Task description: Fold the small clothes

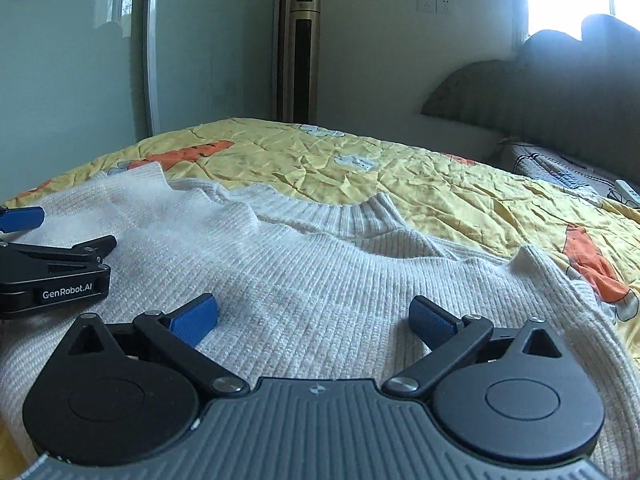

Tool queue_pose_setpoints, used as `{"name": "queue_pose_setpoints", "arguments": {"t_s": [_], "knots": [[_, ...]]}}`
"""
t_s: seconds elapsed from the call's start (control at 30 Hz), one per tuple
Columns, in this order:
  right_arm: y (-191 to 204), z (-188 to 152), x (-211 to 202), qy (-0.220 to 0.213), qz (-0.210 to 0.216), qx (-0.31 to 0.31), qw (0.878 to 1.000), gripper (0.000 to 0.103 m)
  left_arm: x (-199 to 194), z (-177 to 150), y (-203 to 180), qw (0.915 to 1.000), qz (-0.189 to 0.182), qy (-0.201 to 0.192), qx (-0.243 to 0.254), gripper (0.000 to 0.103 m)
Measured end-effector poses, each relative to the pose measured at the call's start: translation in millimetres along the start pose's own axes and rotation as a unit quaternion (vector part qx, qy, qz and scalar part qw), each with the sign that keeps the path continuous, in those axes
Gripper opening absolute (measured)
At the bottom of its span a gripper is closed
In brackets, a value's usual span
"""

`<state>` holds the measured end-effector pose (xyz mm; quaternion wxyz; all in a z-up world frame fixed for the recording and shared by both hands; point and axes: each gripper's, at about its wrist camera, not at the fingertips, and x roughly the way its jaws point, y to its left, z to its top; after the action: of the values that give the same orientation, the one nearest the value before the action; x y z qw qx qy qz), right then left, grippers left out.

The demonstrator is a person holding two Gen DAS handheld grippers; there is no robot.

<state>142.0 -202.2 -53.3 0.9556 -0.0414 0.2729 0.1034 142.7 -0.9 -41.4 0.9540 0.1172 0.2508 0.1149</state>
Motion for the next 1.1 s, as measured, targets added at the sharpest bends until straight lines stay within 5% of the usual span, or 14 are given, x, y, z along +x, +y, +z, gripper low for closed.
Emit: {"name": "queue_pose_setpoints", "arguments": {"t_s": [0.53, 1.1], "knots": [[-5.2, -3.5, -4.7, -0.014, 0.007, 0.020, 1.000, 0.103, 1.7, 0.2, 5.5, 0.9999, -0.007, 0.002, -0.011, 0.087], [4.7, -6.2, -9.3, -0.021, -0.034, 0.004, 0.999, 0.103, 2.1, -0.5, 11.0, 0.9994, -0.017, 0.006, -0.029, 0.089]]}}
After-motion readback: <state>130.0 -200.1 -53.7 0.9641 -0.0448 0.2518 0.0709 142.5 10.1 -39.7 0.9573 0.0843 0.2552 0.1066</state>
